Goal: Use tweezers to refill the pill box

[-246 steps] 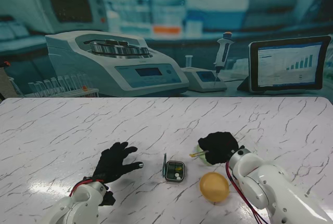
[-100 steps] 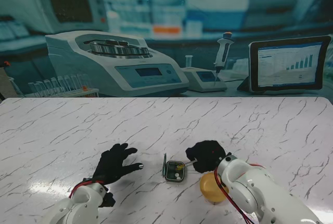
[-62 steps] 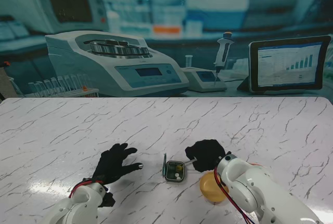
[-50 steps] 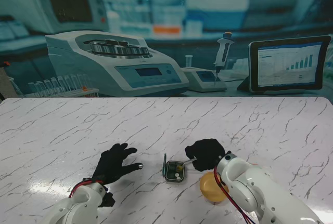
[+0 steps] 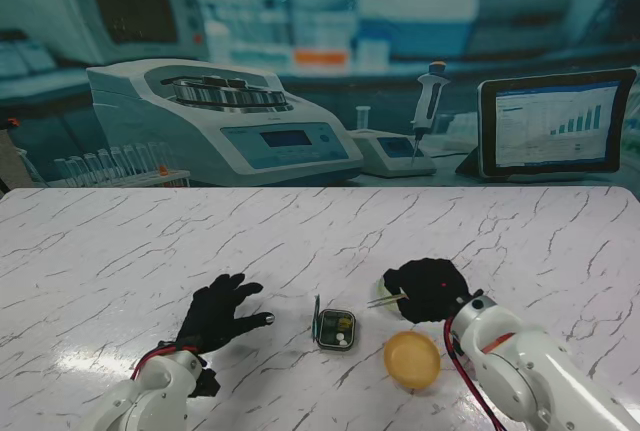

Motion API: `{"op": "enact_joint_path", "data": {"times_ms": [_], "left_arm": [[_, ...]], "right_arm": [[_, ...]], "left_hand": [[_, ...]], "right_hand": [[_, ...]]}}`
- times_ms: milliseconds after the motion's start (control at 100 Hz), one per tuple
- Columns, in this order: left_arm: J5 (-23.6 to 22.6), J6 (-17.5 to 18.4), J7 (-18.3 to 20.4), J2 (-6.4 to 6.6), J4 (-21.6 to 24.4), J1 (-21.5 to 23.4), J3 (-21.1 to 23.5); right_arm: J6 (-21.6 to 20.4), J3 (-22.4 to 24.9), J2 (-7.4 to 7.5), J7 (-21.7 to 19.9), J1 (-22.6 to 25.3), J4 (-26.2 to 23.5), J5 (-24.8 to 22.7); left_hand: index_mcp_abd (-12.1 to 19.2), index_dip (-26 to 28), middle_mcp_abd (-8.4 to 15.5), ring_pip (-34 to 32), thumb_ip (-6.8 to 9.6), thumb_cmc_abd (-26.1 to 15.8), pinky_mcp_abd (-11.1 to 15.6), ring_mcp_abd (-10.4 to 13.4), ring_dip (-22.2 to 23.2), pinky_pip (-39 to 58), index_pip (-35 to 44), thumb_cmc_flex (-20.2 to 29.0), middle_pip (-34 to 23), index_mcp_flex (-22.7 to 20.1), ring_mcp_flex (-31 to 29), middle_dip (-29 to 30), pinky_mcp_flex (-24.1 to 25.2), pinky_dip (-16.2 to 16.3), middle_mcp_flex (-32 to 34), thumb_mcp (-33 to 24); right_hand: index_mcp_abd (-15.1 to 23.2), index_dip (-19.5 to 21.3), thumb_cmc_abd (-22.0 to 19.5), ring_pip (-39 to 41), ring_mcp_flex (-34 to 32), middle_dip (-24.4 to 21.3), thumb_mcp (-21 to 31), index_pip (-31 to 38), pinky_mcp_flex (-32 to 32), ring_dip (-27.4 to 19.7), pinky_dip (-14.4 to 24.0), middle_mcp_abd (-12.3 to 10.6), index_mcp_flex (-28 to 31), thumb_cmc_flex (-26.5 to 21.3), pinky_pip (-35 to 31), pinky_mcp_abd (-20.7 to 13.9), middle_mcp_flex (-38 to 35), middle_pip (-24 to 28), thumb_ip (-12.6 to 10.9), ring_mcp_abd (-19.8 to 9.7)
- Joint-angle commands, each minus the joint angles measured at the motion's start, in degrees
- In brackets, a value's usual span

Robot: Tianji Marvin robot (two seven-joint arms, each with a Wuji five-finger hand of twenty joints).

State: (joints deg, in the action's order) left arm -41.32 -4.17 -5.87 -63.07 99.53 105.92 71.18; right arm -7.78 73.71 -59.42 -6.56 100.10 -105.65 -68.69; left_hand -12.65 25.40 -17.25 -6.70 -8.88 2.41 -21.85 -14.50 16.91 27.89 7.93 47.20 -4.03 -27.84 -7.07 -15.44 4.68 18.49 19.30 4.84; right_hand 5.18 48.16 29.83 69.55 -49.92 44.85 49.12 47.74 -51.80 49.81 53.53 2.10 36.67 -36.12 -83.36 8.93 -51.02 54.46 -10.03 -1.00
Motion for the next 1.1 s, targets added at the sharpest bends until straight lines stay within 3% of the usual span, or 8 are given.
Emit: {"op": "enact_joint_path", "data": {"times_ms": [0, 180, 430, 1090], "left_arm": [[-0.09, 1.70, 0.69, -0.13, 0.40, 0.16, -0.03], [-0.97, 1.90, 0.81, -0.01, 0.72, 0.12, -0.05], [-1.98, 1.99, 1.00, 0.13, 1.16, 0.05, -0.29], [-2.45, 0.78, 2.06, 0.29, 2.63, 0.44, -0.57]], "right_arm": [[-0.41, 1.57, 0.20, 0.62, 2.35, -1.31, 0.32], [-2.47, 9.83, -0.16, 1.12, 9.03, -4.37, 0.24], [-3.49, 18.60, -0.77, 2.84, 15.73, -4.87, 0.94], [-4.51, 26.87, -1.46, 3.82, 22.05, -2.58, 3.88]], "left_hand": [[1.73, -0.08, 0.21, 0.66, 1.86, -1.74, -0.26, 0.69, 0.27, -0.54, -0.05, -0.76, 0.40, 0.66, 1.34, 0.27, 0.45, 0.68, -0.39, -0.56], [1.73, -0.09, 0.28, 0.60, 1.86, -1.71, -0.21, 0.75, 0.28, -0.40, -0.04, -0.74, 0.33, 0.65, 1.31, 0.23, 0.43, 0.71, -0.29, -0.59], [1.71, -0.10, 0.30, 0.50, 1.84, -1.59, -0.33, 0.73, 0.31, -0.10, -0.01, -0.76, 0.28, 0.63, 1.13, 0.19, 0.45, 0.73, -0.18, -0.58], [1.64, -0.09, 0.16, 0.37, 1.83, -1.42, -0.17, 0.70, 0.31, 0.59, 0.03, -0.81, 0.24, 0.62, 1.07, 0.18, 0.46, 0.58, -0.20, -0.59]], "right_hand": [[5.12, 2.24, -0.73, 1.99, -1.21, 0.87, 4.88, 4.51, -1.50, 0.48, -0.42, 1.64, 2.53, -1.85, -1.34, -30.47, -1.33, 1.72, -2.99, -2.26], [5.03, 2.01, -0.70, 1.85, -0.97, 0.64, 4.42, 4.13, -1.34, 0.40, -0.41, 1.64, 2.50, -2.20, -1.24, -30.35, -1.12, 1.42, -2.50, -2.12], [5.11, 1.84, -0.85, 1.47, -0.30, 0.45, 3.86, 3.81, -0.74, 0.31, -0.42, 1.60, 2.25, -2.60, -0.92, -29.83, -0.84, 1.05, -1.83, -1.91], [5.45, 2.05, -1.35, 0.99, 0.92, 0.55, 3.18, 3.59, 0.79, 0.52, -0.27, 1.01, 1.45, -2.84, -0.60, -28.76, -0.15, 0.45, -1.36, -1.65]]}}
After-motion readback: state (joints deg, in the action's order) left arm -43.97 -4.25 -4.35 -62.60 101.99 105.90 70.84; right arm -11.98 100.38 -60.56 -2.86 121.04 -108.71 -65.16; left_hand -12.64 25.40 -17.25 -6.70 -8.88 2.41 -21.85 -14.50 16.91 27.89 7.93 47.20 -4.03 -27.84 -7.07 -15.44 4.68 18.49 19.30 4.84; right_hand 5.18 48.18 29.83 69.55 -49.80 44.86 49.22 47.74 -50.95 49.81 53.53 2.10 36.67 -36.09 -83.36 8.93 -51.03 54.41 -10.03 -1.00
